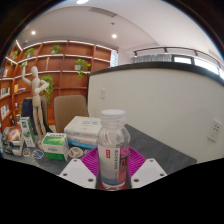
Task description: Pour water
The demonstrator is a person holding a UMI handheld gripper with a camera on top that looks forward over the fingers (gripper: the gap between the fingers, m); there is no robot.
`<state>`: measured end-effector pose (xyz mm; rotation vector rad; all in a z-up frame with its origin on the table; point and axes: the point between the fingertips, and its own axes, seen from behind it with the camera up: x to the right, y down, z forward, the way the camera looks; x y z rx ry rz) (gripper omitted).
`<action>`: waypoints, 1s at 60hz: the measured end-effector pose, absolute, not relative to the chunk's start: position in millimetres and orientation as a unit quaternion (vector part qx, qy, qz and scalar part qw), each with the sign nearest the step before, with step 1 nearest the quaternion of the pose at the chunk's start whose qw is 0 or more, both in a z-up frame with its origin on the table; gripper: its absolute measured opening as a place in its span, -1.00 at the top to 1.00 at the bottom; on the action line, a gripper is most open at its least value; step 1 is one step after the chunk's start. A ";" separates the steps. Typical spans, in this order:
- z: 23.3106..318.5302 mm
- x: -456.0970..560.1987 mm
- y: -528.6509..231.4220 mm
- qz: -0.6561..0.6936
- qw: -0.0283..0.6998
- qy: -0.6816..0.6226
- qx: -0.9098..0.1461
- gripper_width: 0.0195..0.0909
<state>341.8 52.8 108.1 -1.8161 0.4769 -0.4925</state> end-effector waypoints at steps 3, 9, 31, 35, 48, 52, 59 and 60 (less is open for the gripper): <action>99.4 344.5 53.3 -0.205 0.565 0.208 -0.772 0.50; 94.9 346.1 55.7 -0.182 0.585 0.218 -0.760 0.49; 90.3 319.3 46.6 -0.114 0.606 0.189 -0.765 -0.61; 89.2 309.3 38.3 -0.111 0.599 0.177 -0.773 -0.79; 105.4 260.3 -15.2 -0.094 0.594 0.138 -0.787 -0.79; 124.2 244.6 -25.9 -0.081 0.609 0.134 -0.777 -0.79; 143.8 223.7 -46.8 -0.076 0.611 0.130 -0.777 -0.80; 146.9 221.2 -51.5 -0.079 0.611 0.128 -0.777 -0.80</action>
